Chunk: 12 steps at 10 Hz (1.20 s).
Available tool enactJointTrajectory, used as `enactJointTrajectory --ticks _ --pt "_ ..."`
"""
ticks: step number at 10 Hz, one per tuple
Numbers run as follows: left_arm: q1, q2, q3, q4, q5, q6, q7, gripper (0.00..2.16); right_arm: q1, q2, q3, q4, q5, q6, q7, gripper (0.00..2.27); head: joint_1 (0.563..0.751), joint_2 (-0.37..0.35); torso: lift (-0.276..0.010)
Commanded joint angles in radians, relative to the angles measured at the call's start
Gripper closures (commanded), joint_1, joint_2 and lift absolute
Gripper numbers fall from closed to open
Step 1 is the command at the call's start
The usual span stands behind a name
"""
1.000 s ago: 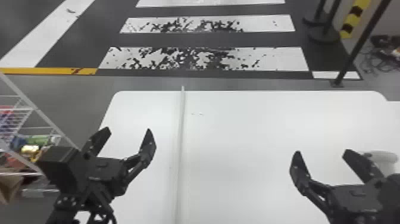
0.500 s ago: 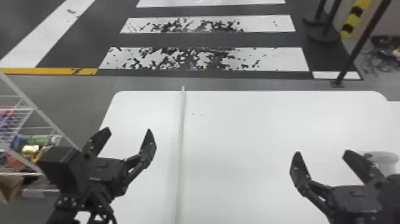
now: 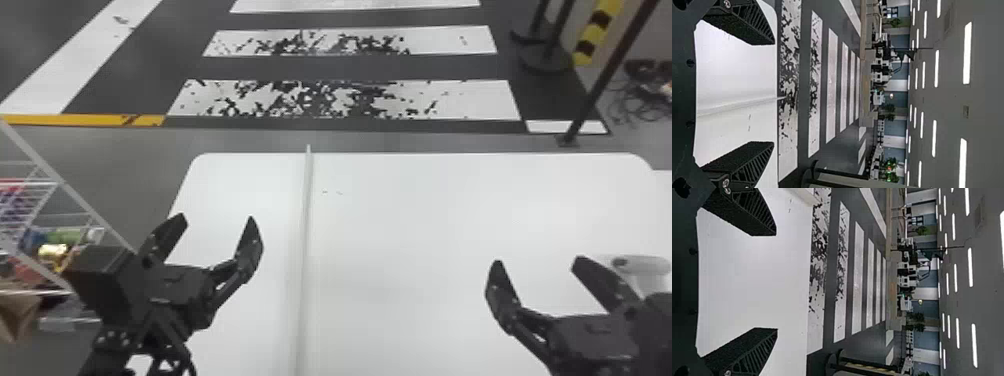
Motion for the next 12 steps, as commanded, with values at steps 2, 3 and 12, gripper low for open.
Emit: enactJointTrajectory --ticks 2,3,12 --pt "-0.002 -0.003 0.000 0.000 0.000 0.000 0.000 0.08 -0.005 0.002 0.000 0.000 -0.002 0.006 0.000 0.05 0.695 0.109 -0.029" --pt "-0.002 -0.003 0.000 0.002 0.000 0.000 0.000 0.08 -0.006 0.002 0.000 0.000 -0.002 0.006 0.000 0.05 0.695 0.109 -0.029" --pt "-0.002 -0.003 -0.002 0.002 -0.003 0.000 0.000 0.08 -0.009 0.002 -0.002 0.000 -0.003 0.006 0.000 0.06 0.695 0.108 -0.029"
